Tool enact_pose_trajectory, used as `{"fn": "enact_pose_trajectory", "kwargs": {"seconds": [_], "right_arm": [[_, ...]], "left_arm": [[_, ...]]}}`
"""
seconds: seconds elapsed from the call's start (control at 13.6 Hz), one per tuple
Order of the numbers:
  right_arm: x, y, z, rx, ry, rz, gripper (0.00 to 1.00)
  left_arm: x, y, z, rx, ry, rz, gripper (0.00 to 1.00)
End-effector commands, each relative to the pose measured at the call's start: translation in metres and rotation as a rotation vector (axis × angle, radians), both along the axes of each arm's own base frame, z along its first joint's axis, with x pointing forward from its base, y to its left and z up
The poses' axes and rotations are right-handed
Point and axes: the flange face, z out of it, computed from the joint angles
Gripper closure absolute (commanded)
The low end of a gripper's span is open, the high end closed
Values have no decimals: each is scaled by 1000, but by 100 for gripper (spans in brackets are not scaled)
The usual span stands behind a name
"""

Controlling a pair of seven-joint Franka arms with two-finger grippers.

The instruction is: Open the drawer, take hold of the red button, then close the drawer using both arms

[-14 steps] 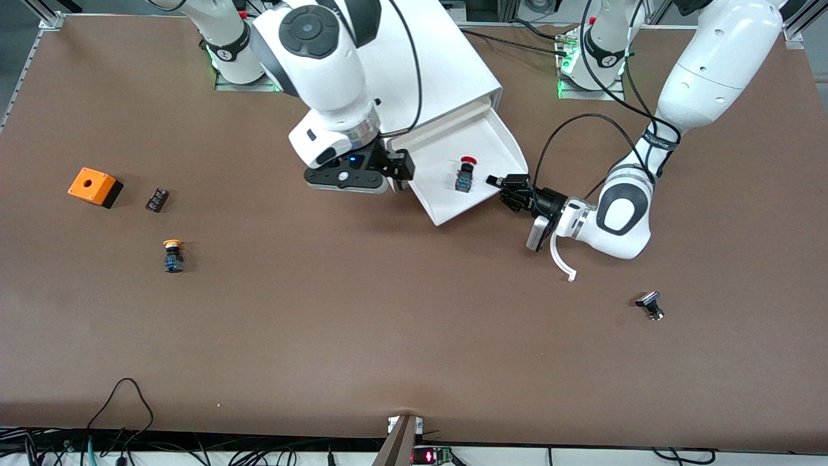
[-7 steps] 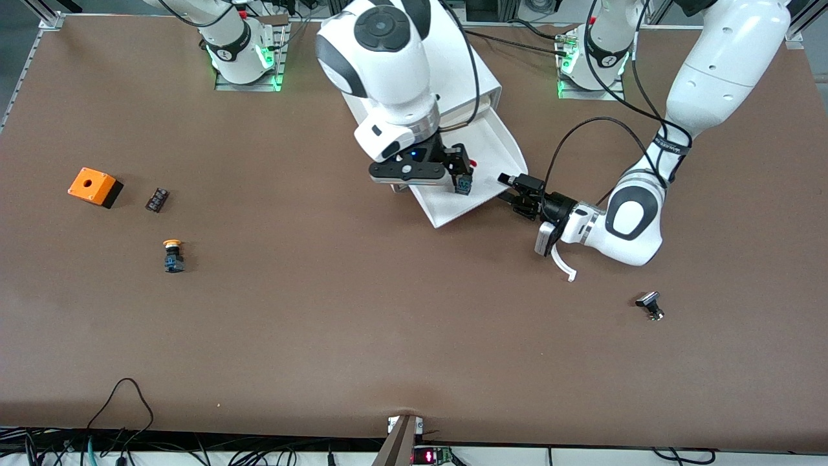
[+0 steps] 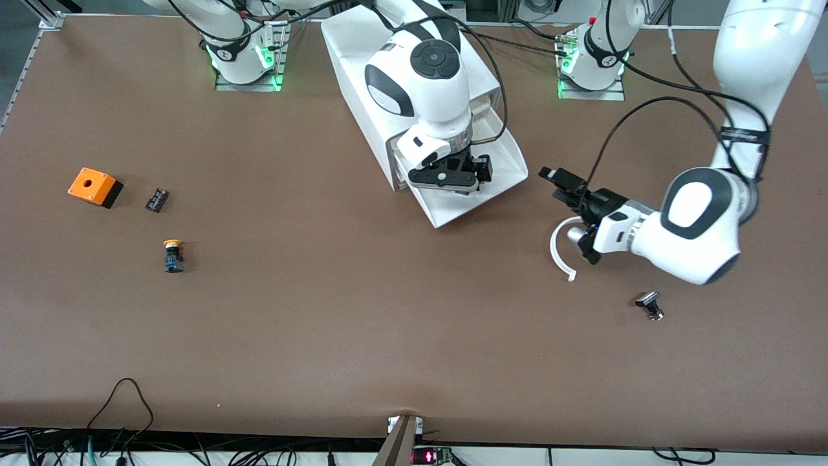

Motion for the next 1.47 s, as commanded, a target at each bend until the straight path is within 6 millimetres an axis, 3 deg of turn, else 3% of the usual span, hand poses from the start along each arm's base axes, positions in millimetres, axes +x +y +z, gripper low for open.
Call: {"fn": "enact_pose_trajectory", "kwargs": {"seconds": [0.0, 0.22, 0.37, 0.59, 0.66, 0.81, 0.95, 1.03, 1.25, 1.39], "right_arm": [[-11, 18, -12, -14, -18, -3, 0], [-18, 24, -34, -41, -15, 2, 0], [-22, 27, -38, -47, -13, 7, 1], [-32, 34, -41, -48, -8, 8, 9], [-33, 34, -41, -53, -16, 12, 16], [-37, 36, -43, -64, -22, 24, 44], [-36, 35, -42, -73, -21, 30, 89], [-36, 33, -43, -98, -23, 37, 100], [-32, 29, -31, -104, -33, 38, 100], [-12, 24, 11, -89, -56, 9, 100]], "left_arm": [[19, 7, 54, 204, -69, -27, 0], [22, -4, 119, 450, -206, -155, 0], [26, -17, 143, 594, -315, -204, 0], [44, 3, 164, 603, -428, -131, 0], [52, 0, 175, 594, -501, -95, 0], [60, -1, 174, 598, -543, -62, 0], [71, 2, 174, 587, -602, -25, 0], [70, -5, 175, 596, -606, -21, 0], [67, -11, 176, 623, -581, 19, 0], [64, -20, 177, 621, -586, 7, 0]]}}
